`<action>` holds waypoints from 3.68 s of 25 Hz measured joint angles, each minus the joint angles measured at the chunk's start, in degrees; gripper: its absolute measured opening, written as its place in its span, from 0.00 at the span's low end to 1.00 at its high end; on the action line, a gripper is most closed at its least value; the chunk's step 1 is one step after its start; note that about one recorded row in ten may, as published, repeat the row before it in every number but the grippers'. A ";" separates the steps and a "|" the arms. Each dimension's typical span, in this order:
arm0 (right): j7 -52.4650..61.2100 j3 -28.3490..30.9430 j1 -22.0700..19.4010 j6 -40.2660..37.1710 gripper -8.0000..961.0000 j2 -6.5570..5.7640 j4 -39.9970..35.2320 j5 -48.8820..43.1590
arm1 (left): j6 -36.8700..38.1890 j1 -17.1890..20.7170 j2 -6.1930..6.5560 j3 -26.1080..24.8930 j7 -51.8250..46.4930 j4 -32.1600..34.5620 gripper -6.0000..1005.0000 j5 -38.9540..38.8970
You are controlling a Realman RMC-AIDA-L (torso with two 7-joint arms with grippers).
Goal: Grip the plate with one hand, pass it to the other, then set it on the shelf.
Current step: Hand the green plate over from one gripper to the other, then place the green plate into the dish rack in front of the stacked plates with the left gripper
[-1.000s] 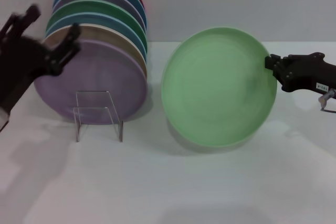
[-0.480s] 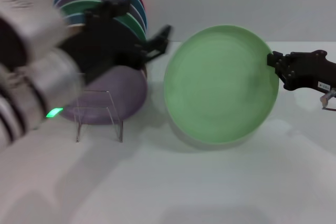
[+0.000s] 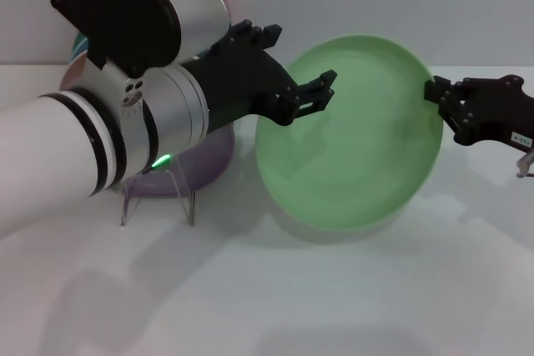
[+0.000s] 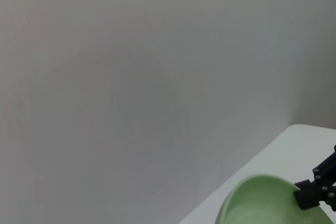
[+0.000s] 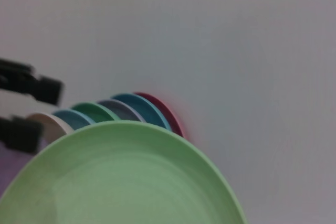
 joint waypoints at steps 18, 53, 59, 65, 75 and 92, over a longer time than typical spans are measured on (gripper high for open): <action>-2.03 1.80 0.11 6.09 0.03 0.00 -1.53 2.03 | -0.15 -2.26 0.02 -2.12 2.96 4.67 0.64 -4.53; -8.77 20.52 -2.15 28.54 0.42 0.31 -22.15 22.93 | 28.37 6.62 0.16 6.73 29.33 7.12 0.09 -5.38; -10.17 25.04 -1.07 30.85 0.63 0.19 -27.05 23.42 | 70.57 9.65 0.95 17.74 34.10 18.39 0.09 3.88; -10.24 25.36 -0.13 30.75 0.66 -0.05 -27.86 22.89 | 96.37 9.20 4.59 14.83 10.02 35.05 0.10 16.75; -10.43 25.15 1.46 30.99 0.66 -0.17 -27.96 22.43 | 140.40 -11.59 8.13 7.59 -18.77 92.44 0.11 17.35; -10.63 24.64 2.04 34.33 0.66 0.13 -28.93 22.35 | 143.10 -16.51 9.73 12.60 -17.42 105.17 0.13 17.42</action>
